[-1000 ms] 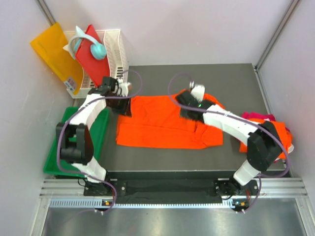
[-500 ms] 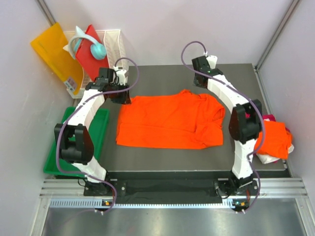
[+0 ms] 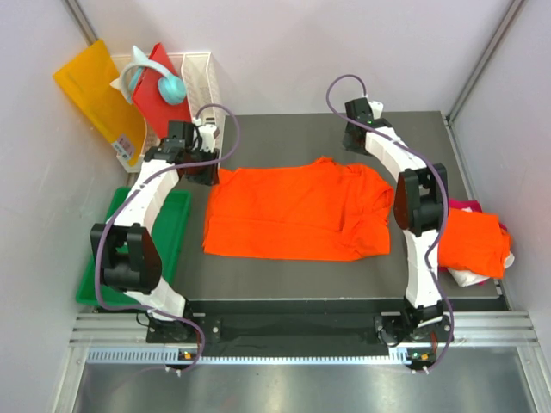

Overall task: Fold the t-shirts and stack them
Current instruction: Grap the side of the flattened tshirt furthest away from the robot with both arms

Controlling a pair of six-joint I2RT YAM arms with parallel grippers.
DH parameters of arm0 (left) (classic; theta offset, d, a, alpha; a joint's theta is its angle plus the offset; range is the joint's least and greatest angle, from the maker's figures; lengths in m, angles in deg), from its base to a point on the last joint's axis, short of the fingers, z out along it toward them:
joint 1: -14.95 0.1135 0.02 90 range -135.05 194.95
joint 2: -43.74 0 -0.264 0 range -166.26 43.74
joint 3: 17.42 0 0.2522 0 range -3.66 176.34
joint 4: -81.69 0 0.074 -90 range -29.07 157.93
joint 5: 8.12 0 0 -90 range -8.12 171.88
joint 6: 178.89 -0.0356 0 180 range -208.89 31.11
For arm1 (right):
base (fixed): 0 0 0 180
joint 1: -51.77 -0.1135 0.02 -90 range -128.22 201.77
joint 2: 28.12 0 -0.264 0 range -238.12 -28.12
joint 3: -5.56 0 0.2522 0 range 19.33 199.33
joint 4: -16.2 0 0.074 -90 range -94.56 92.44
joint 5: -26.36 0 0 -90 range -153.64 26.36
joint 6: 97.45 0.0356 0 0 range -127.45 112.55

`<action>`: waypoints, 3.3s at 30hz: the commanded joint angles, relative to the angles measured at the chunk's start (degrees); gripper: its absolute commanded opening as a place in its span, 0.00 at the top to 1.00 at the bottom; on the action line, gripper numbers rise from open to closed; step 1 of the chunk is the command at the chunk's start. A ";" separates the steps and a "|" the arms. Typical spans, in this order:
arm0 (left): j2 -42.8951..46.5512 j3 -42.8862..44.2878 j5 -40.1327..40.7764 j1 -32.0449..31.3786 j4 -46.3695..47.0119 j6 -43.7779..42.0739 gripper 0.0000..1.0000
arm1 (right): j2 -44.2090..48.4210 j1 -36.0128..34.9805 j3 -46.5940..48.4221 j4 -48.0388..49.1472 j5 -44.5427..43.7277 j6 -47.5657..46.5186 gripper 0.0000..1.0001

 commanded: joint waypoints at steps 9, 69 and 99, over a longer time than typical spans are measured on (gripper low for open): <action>-1.60 -1.89 -5.06 0.29 0.21 0.07 0.62 | -5.32 -0.36 2.75 -0.09 3.28 -0.30 0.45; -6.17 -3.56 -7.26 0.29 -1.02 1.47 0.63 | 27.28 -9.94 -39.54 15.99 1.26 4.62 0.75; -5.20 -4.27 -7.17 0.29 -0.49 2.00 0.62 | 5.58 -6.07 -12.81 7.74 8.73 1.81 0.74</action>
